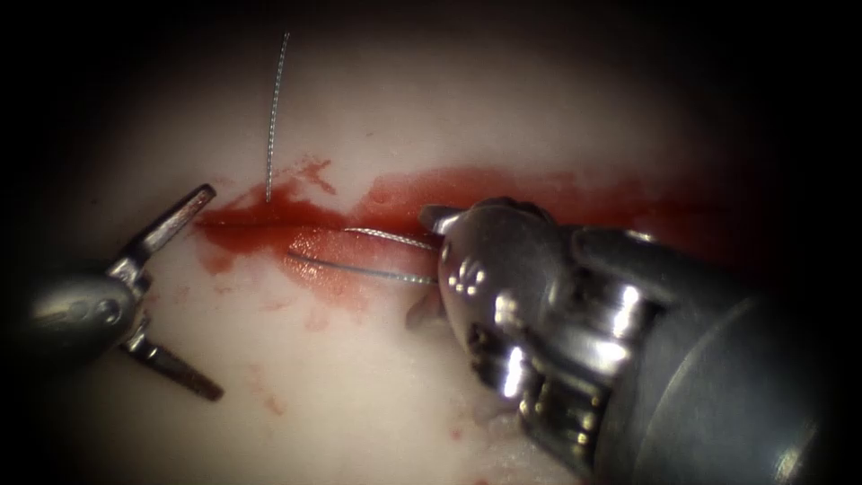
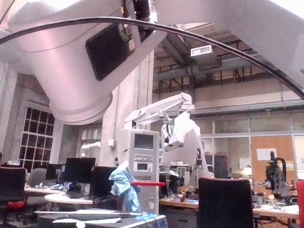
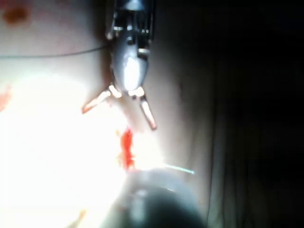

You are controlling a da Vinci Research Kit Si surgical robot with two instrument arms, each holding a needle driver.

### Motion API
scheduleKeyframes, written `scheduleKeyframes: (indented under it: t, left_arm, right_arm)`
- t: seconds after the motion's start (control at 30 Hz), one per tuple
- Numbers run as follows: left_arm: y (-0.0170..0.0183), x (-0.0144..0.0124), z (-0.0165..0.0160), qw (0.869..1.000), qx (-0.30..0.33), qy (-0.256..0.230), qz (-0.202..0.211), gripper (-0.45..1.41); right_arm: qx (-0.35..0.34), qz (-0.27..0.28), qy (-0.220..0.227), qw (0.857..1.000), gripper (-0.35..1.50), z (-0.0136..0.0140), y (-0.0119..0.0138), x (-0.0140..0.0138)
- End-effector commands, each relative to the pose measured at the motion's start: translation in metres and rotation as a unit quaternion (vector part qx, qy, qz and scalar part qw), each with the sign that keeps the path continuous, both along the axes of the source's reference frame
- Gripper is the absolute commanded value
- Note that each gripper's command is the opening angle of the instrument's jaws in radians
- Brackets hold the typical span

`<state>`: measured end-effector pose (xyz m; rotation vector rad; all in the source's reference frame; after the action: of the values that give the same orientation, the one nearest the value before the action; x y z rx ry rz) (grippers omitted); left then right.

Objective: Wound Closure

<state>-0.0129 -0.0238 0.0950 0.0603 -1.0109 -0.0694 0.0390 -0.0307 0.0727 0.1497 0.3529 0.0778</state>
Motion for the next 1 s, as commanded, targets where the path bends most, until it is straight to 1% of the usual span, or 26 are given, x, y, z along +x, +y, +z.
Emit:
scheduleKeyframes:
  t: [0.03,0.1,0.13,0.17,0.27,0.33,0.43,0.57,0.63,0.7,0.73,0.77,1.0]
  left_arm:
    - [0.0011,-0.0006,-0.0003,1.000,0.000,-0.002,-0.001,1.13]
    - [0.0010,-0.0006,-0.0003,1.000,0.000,-0.003,0.000,1.13]
    - [0.0010,-0.0006,-0.0004,1.000,0.002,-0.003,-0.001,1.13]
    - [0.0009,-0.0007,-0.0004,1.000,0.005,-0.004,-0.003,1.11]
    - [0.0008,-0.0008,-0.0003,1.000,0.010,-0.001,-0.004,1.11]
    - [0.0007,-0.0009,-0.0002,1.000,0.013,0.002,-0.003,1.11]
    - [0.0005,-0.0009,0.0000,1.000,0.021,0.006,-0.005,1.09]
    - [0.0004,-0.0010,0.0001,1.000,0.028,0.008,-0.007,1.08]
    - [0.0004,-0.0010,0.0001,0.999,0.031,0.009,-0.007,1.08]
    - [0.0003,-0.0010,0.0002,0.999,0.033,0.009,-0.008,1.06]
    - [0.0003,-0.0010,0.0002,0.999,0.033,0.009,-0.008,1.06]
    - [0.0003,-0.0010,0.0002,0.999,0.038,0.010,-0.011,1.06]
    - [0.0002,-0.0011,0.0003,0.999,0.046,0.013,-0.012,1.04]
  right_arm:
    - [-0.005,-0.001,0.000,1.000,0.51,0.0006,0.0007,0.0009]
    - [-0.008,-0.003,-0.002,1.000,0.34,0.0011,0.0006,0.0007]
    - [-0.009,-0.004,-0.001,1.000,-0.06,0.0013,0.0005,0.0005]
    - [-0.009,-0.006,0.000,1.000,-0.35,0.0013,0.0004,0.0002]
    - [0.008,-0.004,0.005,1.000,-0.35,0.0010,0.0003,-0.0009]
    - [0.048,0.005,0.005,0.999,-0.35,0.0009,0.0002,-0.0017]
    - [0.100,0.021,-0.010,0.995,-0.35,0.0007,-0.0001,-0.0029]
    - [0.165,0.027,-0.025,0.986,-0.35,0.0001,-0.0012,-0.0055]
    - [0.200,0.024,-0.032,0.979,-0.35,-0.0004,-0.0021,-0.0074]
    - [0.217,0.025,-0.035,0.975,-0.35,-0.0006,-0.0028,-0.0090]
    - [0.226,0.031,-0.039,0.973,-0.35,-0.0007,-0.0032,-0.0100]
    - [0.235,0.035,-0.042,0.970,-0.35,-0.0008,-0.0037,-0.0116]
    - [0.263,0.060,-0.063,0.961,-0.35,-0.0011,-0.0067,-0.0184]
